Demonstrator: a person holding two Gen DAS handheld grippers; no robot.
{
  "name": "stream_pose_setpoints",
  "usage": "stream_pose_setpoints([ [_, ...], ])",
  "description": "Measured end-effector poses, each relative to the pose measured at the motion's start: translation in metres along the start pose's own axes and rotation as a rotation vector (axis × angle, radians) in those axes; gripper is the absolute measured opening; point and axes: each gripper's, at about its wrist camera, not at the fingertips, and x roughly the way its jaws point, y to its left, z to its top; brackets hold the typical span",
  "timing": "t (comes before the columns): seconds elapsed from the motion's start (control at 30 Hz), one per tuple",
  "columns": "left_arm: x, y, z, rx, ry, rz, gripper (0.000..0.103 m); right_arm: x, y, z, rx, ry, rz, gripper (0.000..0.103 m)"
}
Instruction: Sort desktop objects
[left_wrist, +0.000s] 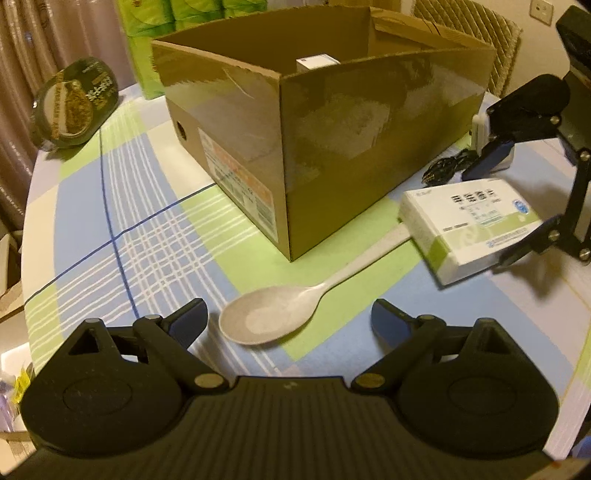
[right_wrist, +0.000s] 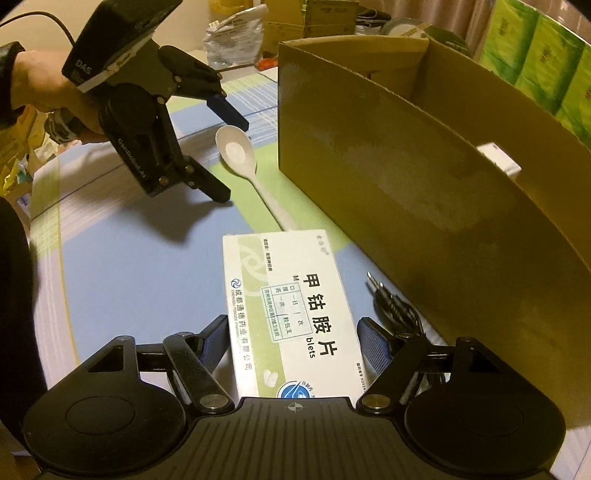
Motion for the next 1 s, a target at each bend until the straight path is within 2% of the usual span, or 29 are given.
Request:
stream_pose_setpoints([
  [0.2,0.000,-0.005,0.001,0.023,0.036,-0.040,0.077,-0.009,0.007,-0.009,0.047,-0.009,-0.006,0.071],
  [0.33,-0.009,-0.021,-0.003,0.046,0.062,-0.060,0.058,-0.019,0.015,-0.022,0.080,-0.015,-0.003,0.071],
  [0.43,-0.016,-0.041,-0.006,0.102,0.098,-0.092,0.053,-0.028,0.020,-0.033,0.107,-0.019,-0.004,0.071],
  [0.6,-0.030,-0.074,-0.005,0.177,0.128,-0.148,0.053,-0.042,0.021,-0.051,0.169,-0.035,-0.025,0.071],
  [0.77,-0.032,-0.079,0.001,0.157,0.130,-0.085,0.057,-0.051,0.015,-0.068,0.256,-0.053,-0.050,0.071],
  [1.0,-0.009,-0.073,0.010,0.095,0.146,0.015,0.057,-0.057,0.011,-0.079,0.328,-0.080,-0.069,0.071],
])
